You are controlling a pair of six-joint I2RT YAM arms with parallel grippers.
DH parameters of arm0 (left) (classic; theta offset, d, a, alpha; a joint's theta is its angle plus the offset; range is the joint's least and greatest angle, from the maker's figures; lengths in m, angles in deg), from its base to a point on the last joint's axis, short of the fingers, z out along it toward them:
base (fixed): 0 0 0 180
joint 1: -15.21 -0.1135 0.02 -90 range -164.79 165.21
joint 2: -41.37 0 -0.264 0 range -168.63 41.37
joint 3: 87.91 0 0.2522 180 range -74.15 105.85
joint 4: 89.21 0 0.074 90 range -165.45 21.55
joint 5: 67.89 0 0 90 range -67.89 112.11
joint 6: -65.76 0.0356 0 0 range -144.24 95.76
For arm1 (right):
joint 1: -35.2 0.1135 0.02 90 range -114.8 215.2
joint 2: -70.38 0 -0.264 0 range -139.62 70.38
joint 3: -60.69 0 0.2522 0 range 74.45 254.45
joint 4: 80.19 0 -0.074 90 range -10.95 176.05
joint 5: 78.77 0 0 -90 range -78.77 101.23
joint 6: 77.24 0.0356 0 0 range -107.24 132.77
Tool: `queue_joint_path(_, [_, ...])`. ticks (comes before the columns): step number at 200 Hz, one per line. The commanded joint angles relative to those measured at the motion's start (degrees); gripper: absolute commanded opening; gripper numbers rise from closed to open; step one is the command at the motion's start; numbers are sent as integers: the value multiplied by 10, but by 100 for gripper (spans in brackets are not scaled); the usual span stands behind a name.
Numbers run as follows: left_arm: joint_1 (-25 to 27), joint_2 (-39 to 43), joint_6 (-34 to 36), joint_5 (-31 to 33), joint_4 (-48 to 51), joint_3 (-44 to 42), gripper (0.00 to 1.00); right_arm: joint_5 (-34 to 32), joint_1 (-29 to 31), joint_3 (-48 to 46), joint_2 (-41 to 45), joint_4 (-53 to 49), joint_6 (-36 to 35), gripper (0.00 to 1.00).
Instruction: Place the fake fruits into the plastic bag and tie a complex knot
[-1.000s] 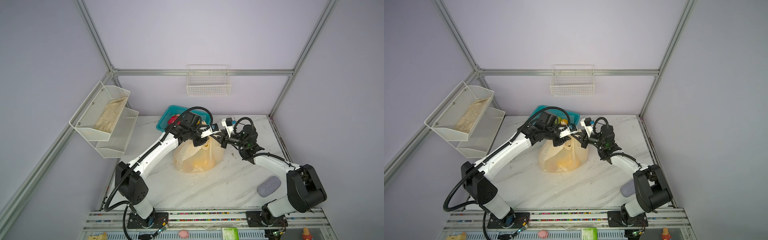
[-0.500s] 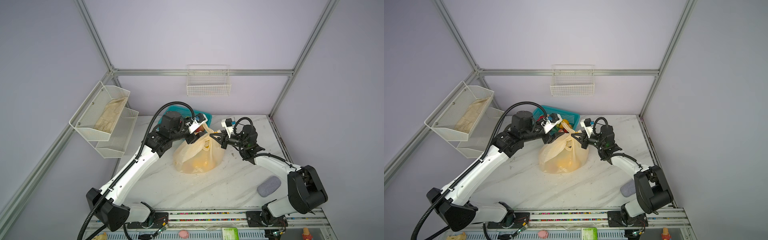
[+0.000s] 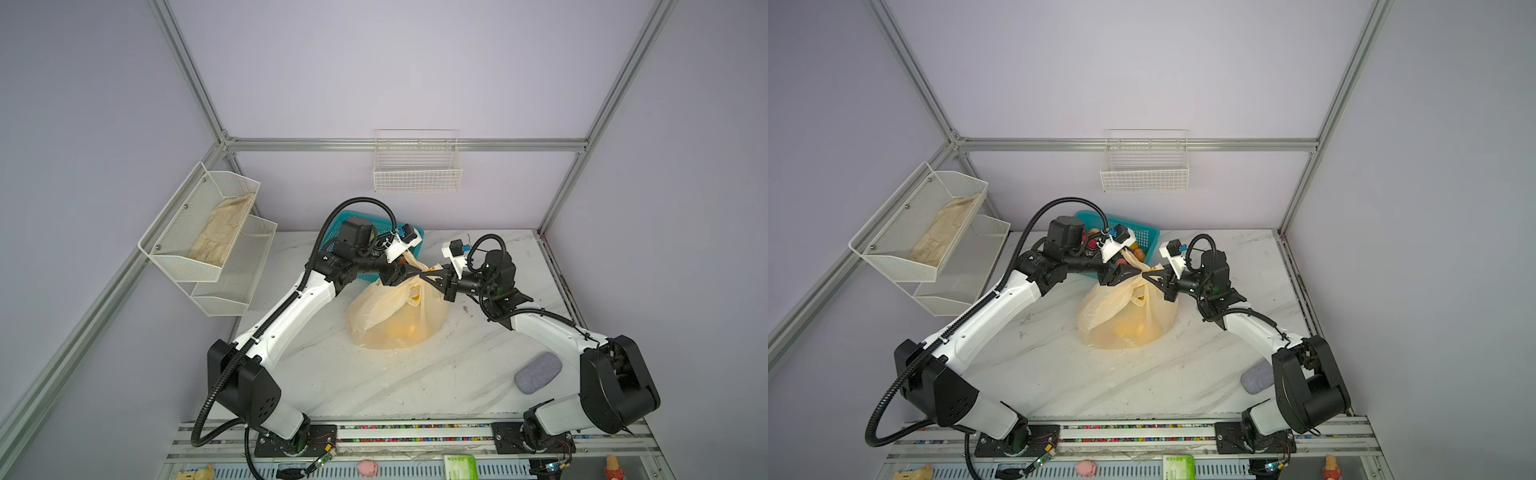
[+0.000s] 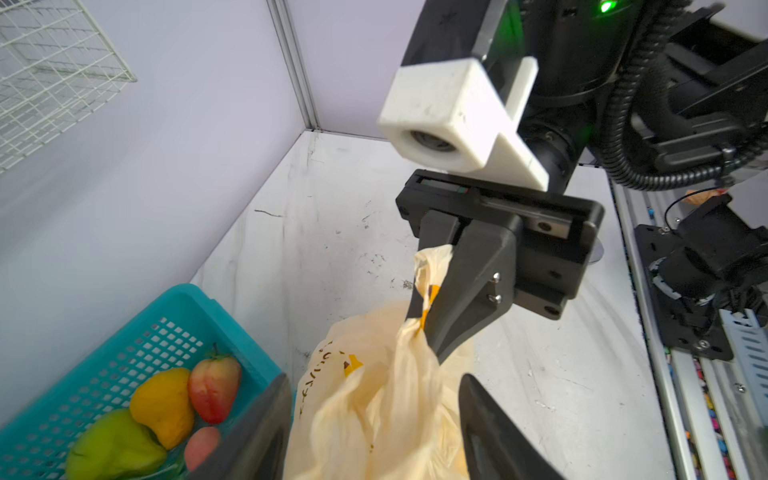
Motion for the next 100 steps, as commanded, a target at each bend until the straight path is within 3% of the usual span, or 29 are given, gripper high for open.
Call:
queue_joint_path(1, [0,5,6,-38,-13,66,57,4,-3,8,7,-11,-14,0])
queue_joint_path(41, [0,9,10,-31,-12,57,38,-3,-3,9,3,-16,-15,0])
queue_joint_path(68, [0,17,11,-16,-12,39,17,-14,-3,11,1,-12,-4,0])
queue_joint_path(100, [9,45,-45,4,-72,-24,0,-102,-3,34,-11,-37,89,0])
